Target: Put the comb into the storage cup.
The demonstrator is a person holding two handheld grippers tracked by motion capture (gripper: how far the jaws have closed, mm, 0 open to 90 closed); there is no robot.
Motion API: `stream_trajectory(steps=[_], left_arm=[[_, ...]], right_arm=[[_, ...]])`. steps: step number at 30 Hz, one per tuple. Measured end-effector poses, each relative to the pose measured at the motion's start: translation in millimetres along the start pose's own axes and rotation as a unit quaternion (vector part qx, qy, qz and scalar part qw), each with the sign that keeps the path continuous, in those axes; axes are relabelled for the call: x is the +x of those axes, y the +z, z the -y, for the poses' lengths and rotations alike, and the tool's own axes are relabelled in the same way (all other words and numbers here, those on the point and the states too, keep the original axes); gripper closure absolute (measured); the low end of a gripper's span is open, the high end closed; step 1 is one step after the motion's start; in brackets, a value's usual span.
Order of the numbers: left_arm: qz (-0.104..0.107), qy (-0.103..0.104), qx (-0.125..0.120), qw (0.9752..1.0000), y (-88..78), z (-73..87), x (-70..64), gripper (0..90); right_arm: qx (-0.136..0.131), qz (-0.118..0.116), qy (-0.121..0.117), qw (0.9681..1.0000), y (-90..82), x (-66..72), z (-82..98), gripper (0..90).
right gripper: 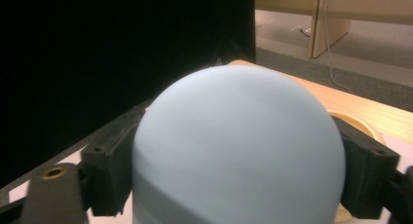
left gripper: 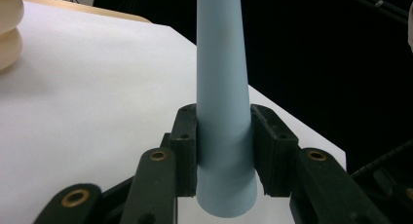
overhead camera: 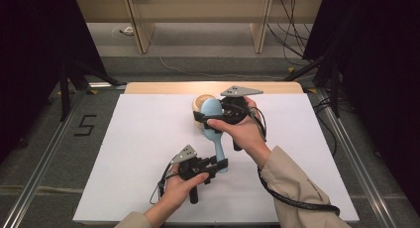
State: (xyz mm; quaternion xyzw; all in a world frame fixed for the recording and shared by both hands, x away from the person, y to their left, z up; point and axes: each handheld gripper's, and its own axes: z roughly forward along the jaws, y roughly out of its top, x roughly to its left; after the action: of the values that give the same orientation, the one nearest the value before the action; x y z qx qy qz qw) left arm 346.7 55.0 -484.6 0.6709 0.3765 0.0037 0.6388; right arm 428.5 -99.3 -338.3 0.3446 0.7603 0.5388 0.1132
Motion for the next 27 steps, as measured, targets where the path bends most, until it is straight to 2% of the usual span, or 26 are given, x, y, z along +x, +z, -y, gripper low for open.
stream_trajectory(steps=[14,17,23,27], left_arm=[[-0.006,0.009,0.006,0.9999,-0.4,-0.2,1.7,64.7],[-0.008,0.012,0.006,0.9999,-0.8,-0.6,1.4,64.6],[-0.012,0.015,0.009,0.9998,-0.6,-0.6,1.7,64.5],[-0.022,0.025,0.011,0.9994,-2.1,-2.3,3.1,64.4]], right_arm=[[0.014,0.007,0.01,0.9998,0.9,1.6,-1.2,20.4],[0.005,0.008,0.009,0.9999,0.4,2.4,-0.2,20.5],[0.005,0.01,0.01,0.9999,1.1,2.3,1.0,20.6],[-0.002,0.007,0.007,0.9999,2.1,2.9,0.8,20.7]])
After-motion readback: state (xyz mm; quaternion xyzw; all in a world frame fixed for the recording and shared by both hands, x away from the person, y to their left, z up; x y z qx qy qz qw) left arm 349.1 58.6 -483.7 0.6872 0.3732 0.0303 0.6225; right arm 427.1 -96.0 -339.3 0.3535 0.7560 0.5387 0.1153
